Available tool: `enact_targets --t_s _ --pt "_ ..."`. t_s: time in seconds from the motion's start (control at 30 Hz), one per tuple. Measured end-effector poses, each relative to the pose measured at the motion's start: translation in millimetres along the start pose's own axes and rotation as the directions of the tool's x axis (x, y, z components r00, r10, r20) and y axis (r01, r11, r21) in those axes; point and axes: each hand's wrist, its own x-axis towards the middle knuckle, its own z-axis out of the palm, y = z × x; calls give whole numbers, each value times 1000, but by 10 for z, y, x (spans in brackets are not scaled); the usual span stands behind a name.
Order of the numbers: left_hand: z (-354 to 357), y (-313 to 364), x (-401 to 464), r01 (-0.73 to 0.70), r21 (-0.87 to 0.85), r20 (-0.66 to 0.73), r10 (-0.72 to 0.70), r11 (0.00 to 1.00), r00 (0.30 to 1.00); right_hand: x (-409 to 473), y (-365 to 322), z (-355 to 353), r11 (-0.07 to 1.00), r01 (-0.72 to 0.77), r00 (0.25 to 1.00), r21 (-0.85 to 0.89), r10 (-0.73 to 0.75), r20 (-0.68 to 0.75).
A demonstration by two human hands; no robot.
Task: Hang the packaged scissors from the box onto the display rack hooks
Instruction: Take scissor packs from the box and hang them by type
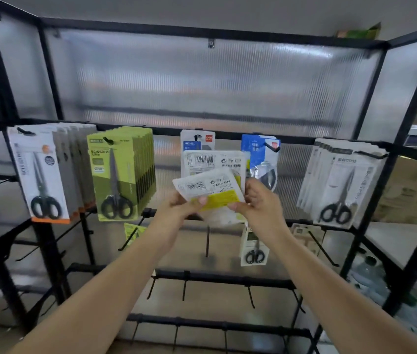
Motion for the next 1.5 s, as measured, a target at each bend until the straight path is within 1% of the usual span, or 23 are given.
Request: enact_targets --t_s 0.07,0.1,0.13,0.17,0.23,0.27,0.3,0.37,0.4,0.43,0.47,0.5,0.53,0.57,0.6,0.67,0.73,0.83,0.93,1.03,1.17,1.33,1.5 --pt "-96 62 26 136 -130 -5 -138 982 990 14 16 -21 986 105 988 -132 -118 -99" --pt "-141 102 26 234 -211 46 -230 949 972 28 8 -22 961 192 966 -197 -221 -137" --pt "-171 143 17 339 -273 129 -315 900 940 45 -3 -10 911 308 921 -274 -358 -155" --pt "-188 175 -1 422 -308 222 -367 853 903 63 -8 11 837 428 855 -340 -497 -146" --pt "-170 212 -32 478 -348 338 -367 807 866 90 -32 65 692 581 733 -428 -674 -94" --pt "-147 226 -38 461 -349 353 -341 816 871 94 -29 86 655 597 714 -464 -697 -66" --pt "-125 228 -45 424 -323 349 -311 846 884 95 -14 103 680 563 748 -470 -661 -60" --pt "-101 213 -74 344 -251 289 -269 905 919 88 26 95 806 426 869 -412 -491 -62" --pt "-113 179 -74 306 -238 246 -248 922 937 74 38 78 865 355 915 -355 -399 -59" --pt "-129 144 -70 267 -221 206 -222 938 953 53 39 51 928 275 954 -249 -295 -45" --pt "-141 118 -73 225 -197 167 -194 954 967 32 16 31 983 168 985 -77 -170 -15" --pt "-151 100 -74 187 -173 129 -166 967 978 16 -23 23 992 37 997 119 -44 58" --pt "-163 83 -71 156 -156 91 -143 975 986 0 -40 26 963 -81 988 256 44 145" --pt "-174 61 -68 133 -152 65 -124 979 990 -18 -46 46 947 -132 974 293 68 218" --pt "-186 42 -64 115 -159 48 -109 981 993 -37 -35 85 954 -131 966 270 61 250" --pt "-217 -1 -69 95 -175 23 -93 980 995 -65 -6 181 974 -119 974 193 77 213" --pt "-285 -71 -87 118 -191 11 -118 974 993 -104 52 265 973 -164 981 165 142 134" --pt "-514 -239 -158 195 -224 -25 -206 955 978 -215 270 344 948 -204 979 244 189 83" --pt "-829 -418 -319 268 -199 -64 -285 943 956 -362 537 398 911 -236 970 337 241 28" --pt "-1125 -618 -499 302 -208 -99 -327 930 940 -528 812 458 888 -322 940 329 340 4" --pt "-1406 -824 -680 308 -249 -160 -353 918 922 -724 1082 615 843 -416 900 341 436 20" --pt "-1757 -999 -940 338 -179 -261 -376 924 889 -984 1251 894 798 -519 851 306 517 94" --pt "-2173 -1108 -1231 366 -154 -353 -397 918 847 -1141 1242 1299 780 -557 830 284 530 173"
